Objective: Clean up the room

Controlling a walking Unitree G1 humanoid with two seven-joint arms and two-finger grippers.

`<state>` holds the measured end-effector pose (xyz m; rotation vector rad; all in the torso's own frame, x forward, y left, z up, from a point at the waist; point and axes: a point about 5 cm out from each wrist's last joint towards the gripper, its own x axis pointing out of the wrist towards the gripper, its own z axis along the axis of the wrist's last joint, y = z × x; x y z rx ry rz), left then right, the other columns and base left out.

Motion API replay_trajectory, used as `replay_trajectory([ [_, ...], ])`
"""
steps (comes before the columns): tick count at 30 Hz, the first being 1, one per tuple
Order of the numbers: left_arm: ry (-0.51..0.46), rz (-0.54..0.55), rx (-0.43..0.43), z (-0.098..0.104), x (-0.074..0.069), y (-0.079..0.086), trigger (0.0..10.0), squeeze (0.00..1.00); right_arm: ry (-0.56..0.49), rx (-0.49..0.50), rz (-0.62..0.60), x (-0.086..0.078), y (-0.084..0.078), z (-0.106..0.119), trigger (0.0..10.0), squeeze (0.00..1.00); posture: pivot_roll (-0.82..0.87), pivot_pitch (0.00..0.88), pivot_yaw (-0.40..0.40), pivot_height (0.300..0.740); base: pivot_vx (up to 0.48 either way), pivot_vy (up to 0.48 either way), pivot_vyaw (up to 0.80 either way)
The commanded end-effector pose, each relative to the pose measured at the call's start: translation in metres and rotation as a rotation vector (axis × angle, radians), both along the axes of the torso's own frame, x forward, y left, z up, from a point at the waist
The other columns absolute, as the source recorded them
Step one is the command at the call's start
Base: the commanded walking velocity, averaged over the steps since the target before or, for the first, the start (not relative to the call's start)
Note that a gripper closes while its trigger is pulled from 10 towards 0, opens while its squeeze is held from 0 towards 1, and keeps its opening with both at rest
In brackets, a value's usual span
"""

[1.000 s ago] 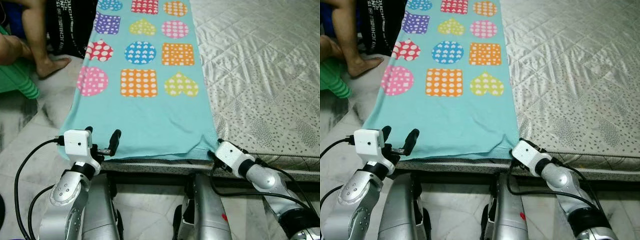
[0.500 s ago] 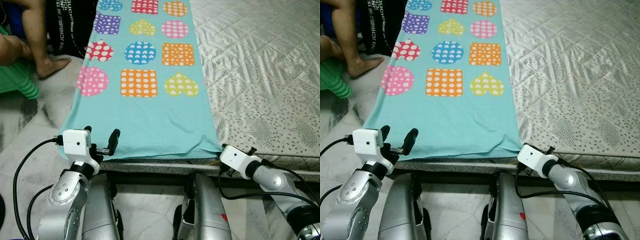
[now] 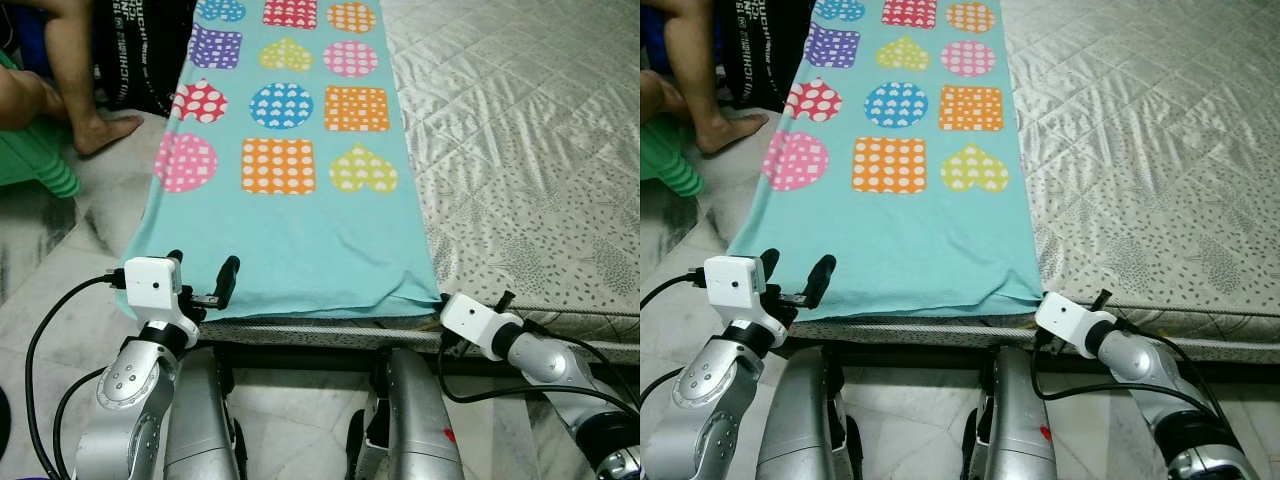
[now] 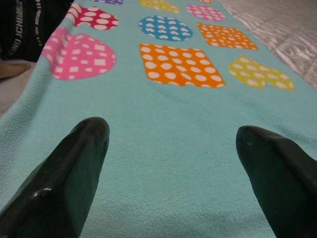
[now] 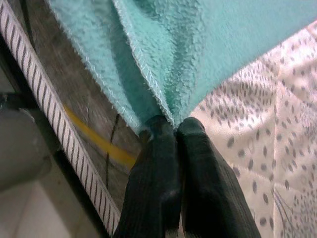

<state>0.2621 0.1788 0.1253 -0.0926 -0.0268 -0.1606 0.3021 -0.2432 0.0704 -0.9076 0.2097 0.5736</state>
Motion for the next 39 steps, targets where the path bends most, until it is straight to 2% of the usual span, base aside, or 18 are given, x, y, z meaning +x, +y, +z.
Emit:
replay_trajectory([
  [1, 0.019, -0.001, 0.006, -0.005, -0.003, 0.002, 10.0, 0.00, 0.045, -0.009, -0.032, -0.010, -0.015, -0.007, 0.0, 0.00, 0.13, 0.245, -0.047, 0.545, 0.000, 0.000, 0.00],
  [7, 0.020, -0.008, 0.004, -0.005, -0.002, 0.000, 10.0, 0.00, 0.049, -0.042, -0.075, -0.011, -0.034, -0.001, 0.0, 0.00, 0.13, 0.245, -0.047, 0.545, 0.000, 0.000, 0.00],
  [12, 0.021, -0.010, 0.005, -0.006, -0.002, 0.001, 10.0, 0.00, 0.059, -0.031, -0.066, -0.012, -0.035, 0.000, 0.0, 0.00, 0.12, 0.244, -0.043, 0.545, 0.000, 0.000, 0.00],
  [13, 0.021, -0.010, 0.006, -0.006, -0.002, 0.001, 10.0, 0.00, 0.079, -0.020, -0.042, -0.014, -0.033, -0.001, 0.7, 0.00, 0.12, 0.244, -0.043, 0.545, 0.000, 0.000, 0.00],
  [14, 0.021, -0.011, 0.006, -0.006, -0.002, 0.001, 10.0, 0.00, 0.101, -0.014, -0.019, -0.017, -0.032, -0.003, 3.5, 0.00, 0.12, 0.243, -0.043, 0.545, 0.000, 0.000, 0.00],
  [16, 0.021, -0.011, 0.006, -0.006, -0.002, 0.001, 10.0, 0.00, 0.115, -0.014, -0.006, -0.018, -0.031, -0.004, 3.5, 0.00, 0.12, 0.243, -0.043, 0.545, 0.000, 0.000, 0.00],
  [17, 0.022, -0.014, 0.006, -0.005, -0.002, 0.000, 10.0, 0.00, 0.147, -0.022, 0.023, -0.021, -0.029, -0.008, 10.0, 0.00, 0.12, 0.243, -0.043, 0.545, 0.000, 0.000, 0.00],
  [19, 0.023, -0.017, 0.006, -0.005, -0.002, 0.000, 10.0, 0.00, 0.206, -0.027, 0.063, -0.026, -0.026, -0.013, 10.0, 0.02, 0.12, 0.243, -0.043, 0.545, 0.000, 0.000, 0.00],
  [20, 0.023, -0.018, 0.007, -0.005, -0.002, 0.000, 10.0, 0.00, 0.223, -0.031, 0.072, -0.026, -0.026, -0.014, 10.0, 0.95, 0.12, 0.243, -0.043, 0.545, 0.000, 0.000, 0.00],
  [21, 0.023, -0.018, 0.007, -0.005, -0.002, 0.000, 10.0, 0.00, 0.244, -0.038, 0.079, -0.027, -0.026, -0.016, 10.0, 1.00, 0.12, 0.243, -0.043, 0.545, 0.000, 0.000, 0.00],
  [24, 0.023, -0.019, 0.008, -0.006, -0.002, 0.000, 10.0, 0.00, 0.307, -0.073, 0.102, -0.032, -0.027, -0.022, 10.0, 1.00, 0.12, 0.243, -0.043, 0.545, 0.000, 0.000, 0.00],
  [26, 0.023, -0.020, 0.009, -0.006, -0.001, -0.001, 10.0, 0.00, 0.393, -0.138, 0.101, -0.043, -0.034, -0.036, 10.0, 1.00, 0.12, 0.232, -0.042, 0.545, 0.000, 0.000, 0.00],
  [30, 0.021, -0.021, 0.009, -0.006, 0.000, -0.001, 10.0, 0.00, 0.417, -0.179, 0.083, -0.048, -0.039, -0.042, 10.0, 1.00, 0.12, 0.230, -0.041, 0.545, 0.000, 0.000, 0.00],
  [33, 0.020, -0.022, 0.009, -0.006, 0.000, -0.001, 10.0, 0.00, 0.410, -0.195, 0.075, -0.047, -0.039, -0.042, 10.0, 1.00, 0.12, 0.229, -0.041, 0.545, 0.000, 0.000, 0.00],
  [34, 0.020, -0.022, 0.010, -0.006, 0.000, -0.001, 10.0, 0.00, 0.353, -0.195, 0.043, -0.039, -0.037, -0.038, 10.0, 1.00, 0.12, 0.229, -0.041, 0.545, 0.000, 0.000, 0.00],
  [35, 0.020, -0.022, 0.010, -0.006, 0.000, -0.001, 10.0, 0.00, 0.353, -0.195, 0.043, -0.039, -0.037, -0.038, 10.0, 1.00, 0.12, 0.229, -0.041, 0.545, 0.000, 0.000, 0.00],
  [38, 0.018, -0.021, 0.009, -0.005, 0.000, 0.000, 10.0, 0.00, 0.208, -0.049, -0.057, -0.012, -0.023, -0.021, 10.0, 1.00, 0.12, 0.227, -0.041, 0.545, 0.000, 0.000, 0.00],
  [39, 0.018, -0.021, 0.009, -0.005, 0.000, 0.000, 10.0, 0.00, 0.208, -0.049, -0.057, -0.012, -0.023, -0.021, 10.0, 1.00, 0.12, 0.227, -0.041, 0.545, 0.000, 0.000, 0.00],
])
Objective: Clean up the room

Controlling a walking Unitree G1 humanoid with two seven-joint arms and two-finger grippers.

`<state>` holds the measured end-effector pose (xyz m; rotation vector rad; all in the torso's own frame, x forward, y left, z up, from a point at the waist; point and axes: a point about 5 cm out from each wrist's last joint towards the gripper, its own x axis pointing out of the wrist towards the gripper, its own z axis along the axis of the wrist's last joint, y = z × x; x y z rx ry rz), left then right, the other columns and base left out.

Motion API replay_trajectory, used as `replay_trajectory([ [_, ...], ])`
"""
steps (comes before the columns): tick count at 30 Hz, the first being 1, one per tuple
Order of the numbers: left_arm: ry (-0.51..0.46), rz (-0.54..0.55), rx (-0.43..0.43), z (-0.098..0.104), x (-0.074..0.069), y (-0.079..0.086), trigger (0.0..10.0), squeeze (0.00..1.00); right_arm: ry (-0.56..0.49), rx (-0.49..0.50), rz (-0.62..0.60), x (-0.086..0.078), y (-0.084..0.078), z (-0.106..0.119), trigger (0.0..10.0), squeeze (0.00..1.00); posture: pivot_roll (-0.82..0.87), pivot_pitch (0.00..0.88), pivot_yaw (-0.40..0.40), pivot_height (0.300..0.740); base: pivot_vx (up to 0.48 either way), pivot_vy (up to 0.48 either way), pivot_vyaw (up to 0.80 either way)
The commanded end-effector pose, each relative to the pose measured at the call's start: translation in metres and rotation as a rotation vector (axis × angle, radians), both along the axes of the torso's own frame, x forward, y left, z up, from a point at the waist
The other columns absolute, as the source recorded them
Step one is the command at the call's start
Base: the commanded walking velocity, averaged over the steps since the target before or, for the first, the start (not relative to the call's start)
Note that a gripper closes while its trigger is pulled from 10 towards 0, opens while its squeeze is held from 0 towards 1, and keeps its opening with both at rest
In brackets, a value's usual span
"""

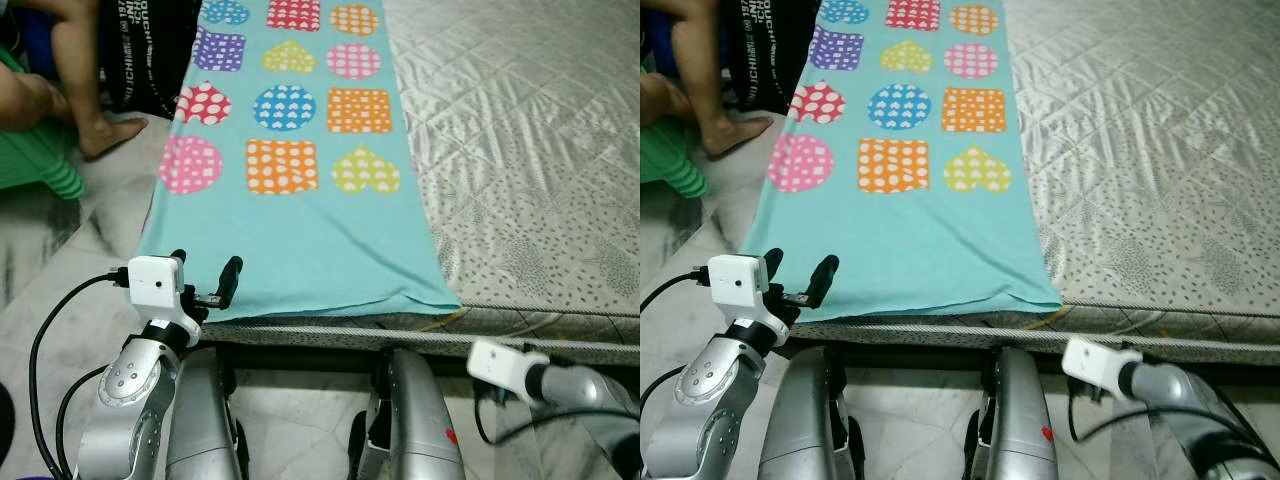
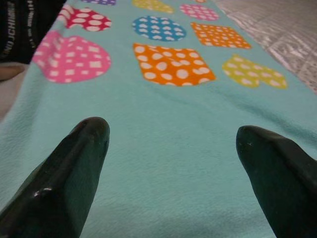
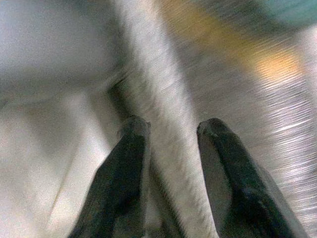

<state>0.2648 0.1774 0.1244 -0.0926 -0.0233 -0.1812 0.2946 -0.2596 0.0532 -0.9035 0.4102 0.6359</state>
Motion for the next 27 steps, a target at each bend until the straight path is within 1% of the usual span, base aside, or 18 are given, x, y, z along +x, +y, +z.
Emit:
replay_trajectory([
  [1, 0.015, 0.000, 0.009, -0.004, -0.002, 0.001, 10.0, 0.00, -0.034, 0.055, -0.068, 0.004, -0.001, 0.002, 10.0, 1.00, 0.12, 0.227, -0.041, 0.545, 0.000, 0.000, 0.00],
  [3, 0.013, 0.001, 0.008, -0.004, -0.002, 0.001, 10.0, 0.00, -0.116, 0.178, -0.115, 0.015, 0.000, 0.019, 10.0, 1.00, 0.12, 0.226, -0.042, 0.545, 0.000, 0.000, 0.00],
  [4, 0.012, 0.002, 0.008, -0.004, -0.002, 0.001, 10.0, 0.00, -0.143, 0.222, -0.122, 0.018, 0.000, 0.027, 10.0, 1.00, 0.12, 0.226, -0.042, 0.545, 0.000, 0.000, 0.00],
  [5, 0.011, 0.001, 0.007, -0.004, -0.002, 0.001, 10.0, 0.00, -0.184, 0.261, -0.112, 0.023, 0.004, 0.037, 10.0, 1.00, 0.12, 0.226, -0.042, 0.545, 0.000, 0.000, 0.00],
  [8, 0.009, 0.001, 0.004, -0.003, -0.002, 0.000, 10.0, 0.00, -0.278, 0.313, -0.063, 0.033, 0.021, 0.061, 10.0, 1.00, 0.12, 0.226, -0.041, 0.545, 0.000, 0.000, 0.00],
  [10, 0.009, 0.001, 0.004, -0.003, -0.002, 0.000, 10.0, 0.00, -0.294, 0.320, -0.050, 0.035, 0.025, 0.066, 10.0, 1.00, 0.12, 0.226, -0.041, 0.545, 0.000, 0.000, 0.00],
  [13, 0.010, 0.004, 0.005, -0.004, -0.002, 0.001, 10.0, 0.00, -0.286, 0.312, -0.041, 0.034, 0.027, 0.063, 10.0, 1.00, 0.12, 0.225, -0.042, 0.545, 0.000, 0.000, 0.00],
  [14, 0.010, 0.005, 0.005, -0.004, -0.002, 0.001, 10.0, 0.00, -0.282, 0.292, -0.041, 0.032, 0.025, 0.060, 10.0, 1.00, 0.12, 0.225, -0.042, 0.545, 0.000, 0.000, 0.00],
  [18, 0.009, 0.005, 0.005, -0.003, -0.002, 0.001, 10.0, 0.00, -0.279, 0.285, -0.054, 0.030, 0.024, 0.058, 10.0, 1.00, 0.12, 0.226, -0.041, 0.545, 0.000, 0.000, 0.00],
  [20, 0.010, 0.004, 0.004, -0.004, -0.002, 0.001, 10.0, 0.00, -0.274, 0.264, -0.059, 0.028, 0.023, 0.056, 10.0, 1.00, 0.12, 0.224, -0.040, 0.545, 0.000, 0.000, 0.00],
  [22, 0.010, 0.002, 0.004, -0.004, -0.002, 0.000, 10.0, 0.00, -0.252, 0.205, -0.066, 0.023, 0.019, 0.051, 10.0, 1.00, 0.12, 0.224, -0.040, 0.545, 0.000, 0.000, 0.00],
  [23, 0.010, 0.002, 0.004, -0.004, -0.002, 0.000, 10.0, 0.00, -0.252, 0.205, -0.066, 0.023, 0.019, 0.051, 10.0, 1.00, 0.12, 0.224, -0.040, 0.545, 0.000, 0.000, 0.00],
  [24, 0.010, 0.002, 0.004, -0.004, -0.001, 0.000, 10.0, 0.00, -0.240, 0.148, -0.085, 0.022, 0.012, 0.047, 10.0, 1.00, 0.12, 0.224, -0.040, 0.545, 0.000, 0.000, 0.00],
  [26, 0.010, 0.004, 0.004, -0.004, -0.001, 0.001, 10.0, 0.00, -0.250, 0.063, -0.137, 0.023, 0.001, 0.046, 10.0, 1.00, 0.12, 0.226, -0.041, 0.545, 0.000, 0.000, 0.00],
  [27, 0.010, 0.006, 0.004, -0.004, -0.001, 0.001, 10.0, 0.00, -0.290, 0.038, -0.218, 0.029, -0.011, 0.053, 10.0, 1.00, 0.12, 0.226, -0.041, 0.545, 0.000, 0.000, 0.00],
])
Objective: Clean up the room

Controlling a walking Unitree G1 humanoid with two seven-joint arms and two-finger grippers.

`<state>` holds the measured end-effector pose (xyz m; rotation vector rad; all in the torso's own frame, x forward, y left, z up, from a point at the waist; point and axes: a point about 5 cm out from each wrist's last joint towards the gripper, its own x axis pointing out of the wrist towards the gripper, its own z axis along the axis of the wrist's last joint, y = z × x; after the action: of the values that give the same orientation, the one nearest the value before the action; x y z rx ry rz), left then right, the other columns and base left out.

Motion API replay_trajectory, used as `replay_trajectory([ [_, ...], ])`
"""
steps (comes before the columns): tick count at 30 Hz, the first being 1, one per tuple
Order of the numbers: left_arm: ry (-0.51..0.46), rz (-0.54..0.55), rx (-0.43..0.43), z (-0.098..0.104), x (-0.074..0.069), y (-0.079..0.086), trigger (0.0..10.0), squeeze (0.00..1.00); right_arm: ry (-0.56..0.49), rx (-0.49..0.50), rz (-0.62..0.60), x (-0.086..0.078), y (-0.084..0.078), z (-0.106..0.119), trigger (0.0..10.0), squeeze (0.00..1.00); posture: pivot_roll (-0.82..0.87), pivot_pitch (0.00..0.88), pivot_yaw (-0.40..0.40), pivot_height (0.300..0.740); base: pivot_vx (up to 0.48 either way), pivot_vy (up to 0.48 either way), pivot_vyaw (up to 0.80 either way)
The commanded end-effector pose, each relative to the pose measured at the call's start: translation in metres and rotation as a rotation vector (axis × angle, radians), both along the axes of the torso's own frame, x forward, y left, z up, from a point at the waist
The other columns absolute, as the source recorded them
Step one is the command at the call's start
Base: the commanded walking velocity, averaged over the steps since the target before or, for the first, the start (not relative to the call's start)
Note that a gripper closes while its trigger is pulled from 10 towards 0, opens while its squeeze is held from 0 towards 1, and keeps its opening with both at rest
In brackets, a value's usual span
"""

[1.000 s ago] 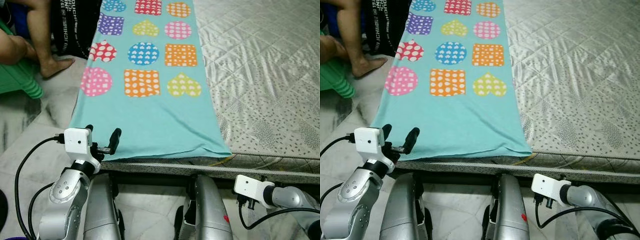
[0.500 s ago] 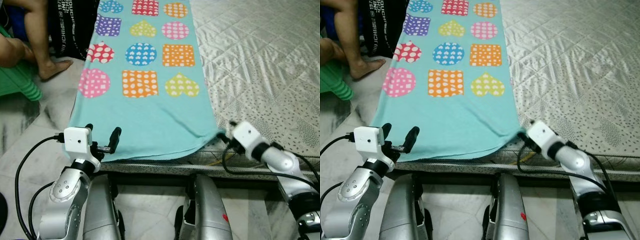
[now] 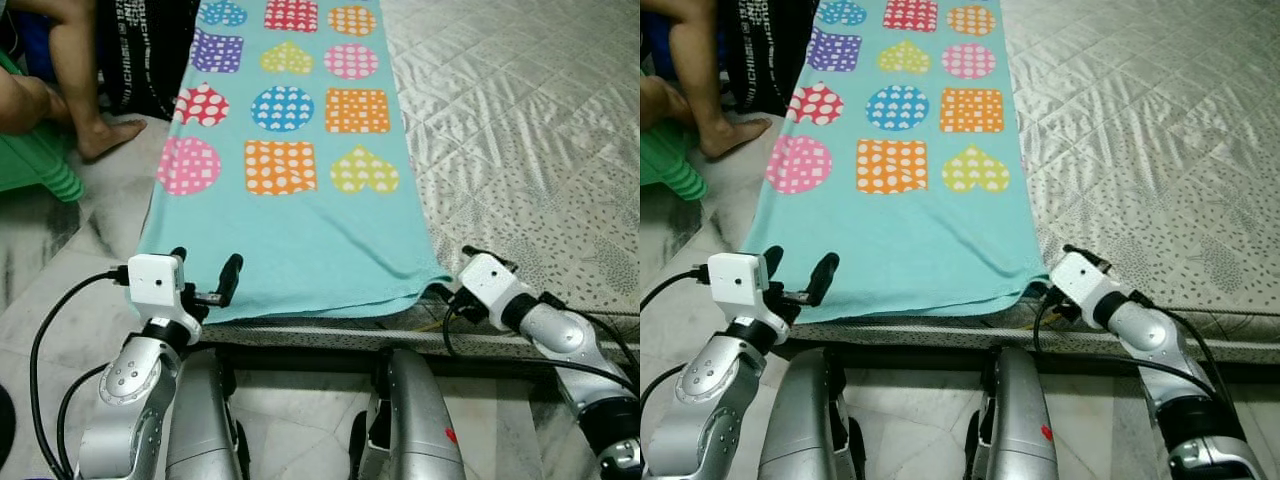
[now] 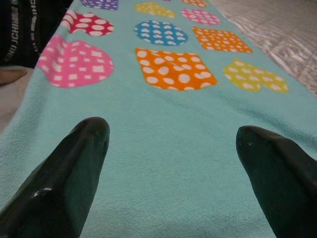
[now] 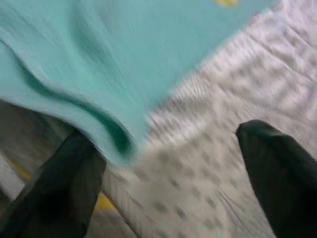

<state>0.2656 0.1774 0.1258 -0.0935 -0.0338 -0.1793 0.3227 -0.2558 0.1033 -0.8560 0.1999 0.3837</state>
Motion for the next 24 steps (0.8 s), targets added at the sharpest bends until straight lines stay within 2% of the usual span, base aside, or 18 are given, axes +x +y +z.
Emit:
replay_trajectory([
  [1, 0.020, 0.004, 0.006, -0.005, -0.002, 0.001, 10.0, 0.00, -0.009, -0.038, -0.076, 0.000, -0.015, 0.002, 10.0, 1.00, 0.12, 0.226, -0.041, 0.545, 0.000, 0.000, 0.00],
  [2, 0.020, 0.004, 0.006, -0.005, -0.002, 0.001, 10.0, 0.00, -0.009, -0.038, -0.076, 0.000, -0.015, 0.002, 10.0, 1.00, 0.12, 0.226, -0.041, 0.545, 0.000, 0.000, 0.00],
  [3, 0.021, 0.004, 0.005, -0.006, -0.002, 0.001, 10.0, 0.00, -0.090, 0.018, -0.149, 0.010, -0.018, 0.019, 10.0, 1.00, 0.12, 0.226, -0.041, 0.545, 0.000, 0.000, 0.00],
  [4, 0.021, 0.003, 0.005, -0.006, -0.002, 0.000, 10.0, 0.00, -0.126, 0.050, -0.169, 0.014, -0.017, 0.027, 10.0, 1.00, 0.12, 0.226, -0.041, 0.545, 0.000, 0.000, 0.00],
  [6, 0.021, 0.003, 0.004, -0.006, -0.002, 0.000, 10.0, 0.00, -0.147, 0.071, -0.178, 0.017, -0.016, 0.031, 10.0, 1.00, 0.12, 0.226, -0.041, 0.545, 0.000, 0.000, 0.00],
  [8, 0.021, 0.000, 0.003, -0.006, -0.002, -0.001, 10.0, 0.00, -0.236, 0.130, -0.186, 0.025, -0.008, 0.048, 10.0, 1.00, 0.12, 0.225, -0.039, 0.545, 0.000, 0.000, 0.00],
  [10, 0.021, -0.001, 0.002, -0.006, -0.002, -0.002, 10.0, 0.00, -0.253, 0.141, -0.187, 0.026, -0.007, 0.052, 10.0, 1.00, 0.12, 0.225, -0.039, 0.545, 0.000, 0.000, 0.00],
  [13, 0.020, 0.000, 0.000, -0.006, -0.002, -0.002, 10.0, 0.00, -0.270, 0.313, -0.180, 0.032, 0.007, 0.061, 10.0, 1.00, 0.12, 0.225, -0.039, 0.545, 0.000, 0.000, 0.00],
  [14, 0.020, 0.000, 0.000, -0.006, -0.002, -0.002, 10.0, 0.00, -0.255, 0.363, -0.169, 0.034, 0.013, 0.061, 10.0, 1.00, 0.12, 0.225, -0.039, 0.545, 0.000, 0.000, 0.00],
  [15, 0.020, 0.000, 0.000, -0.006, -0.002, -0.002, 10.0, 0.00, -0.211, 0.439, -0.144, 0.034, 0.026, 0.056, 10.0, 1.00, 0.12, 0.225, -0.039, 0.545, 0.000, 0.000, 0.00],
  [16, 0.020, 0.000, 0.000, -0.006, -0.002, -0.002, 10.0, 0.00, -0.211, 0.439, -0.144, 0.034, 0.026, 0.056, 10.0, 1.00, 0.12, 0.225, -0.039, 0.545, 0.000, 0.000, 0.00],
  [17, 0.020, 0.001, 0.000, -0.006, -0.002, -0.001, 10.0, 0.00, -0.174, 0.491, -0.128, 0.033, 0.036, 0.052, 10.0, 1.00, 0.12, 0.228, -0.043, 0.545, 0.000, 0.000, 0.00],
  [18, 0.020, 0.001, 0.000, -0.006, -0.003, -0.001, 10.0, 0.00, -0.165, 0.502, -0.126, 0.032, 0.038, 0.051, 10.0, 1.00, 0.12, 0.230, -0.043, 0.545, 0.000, 0.000, 0.00],
  [21, 0.022, 0.002, -0.002, -0.006, -0.004, -0.002, 10.0, 0.00, -0.017, 0.579, -0.146, 0.023, 0.060, 0.026, 10.0, 1.00, 0.12, 0.230, -0.045, 0.545, 0.000, 0.000, 0.00],
  [24, 0.023, 0.002, -0.004, -0.007, -0.004, -0.002, 10.0, 0.00, 0.057, 0.604, -0.172, 0.017, 0.069, 0.013, 10.0, 1.00, 0.12, 0.230, -0.045, 0.545, 0.000, 0.000, 0.00],
])
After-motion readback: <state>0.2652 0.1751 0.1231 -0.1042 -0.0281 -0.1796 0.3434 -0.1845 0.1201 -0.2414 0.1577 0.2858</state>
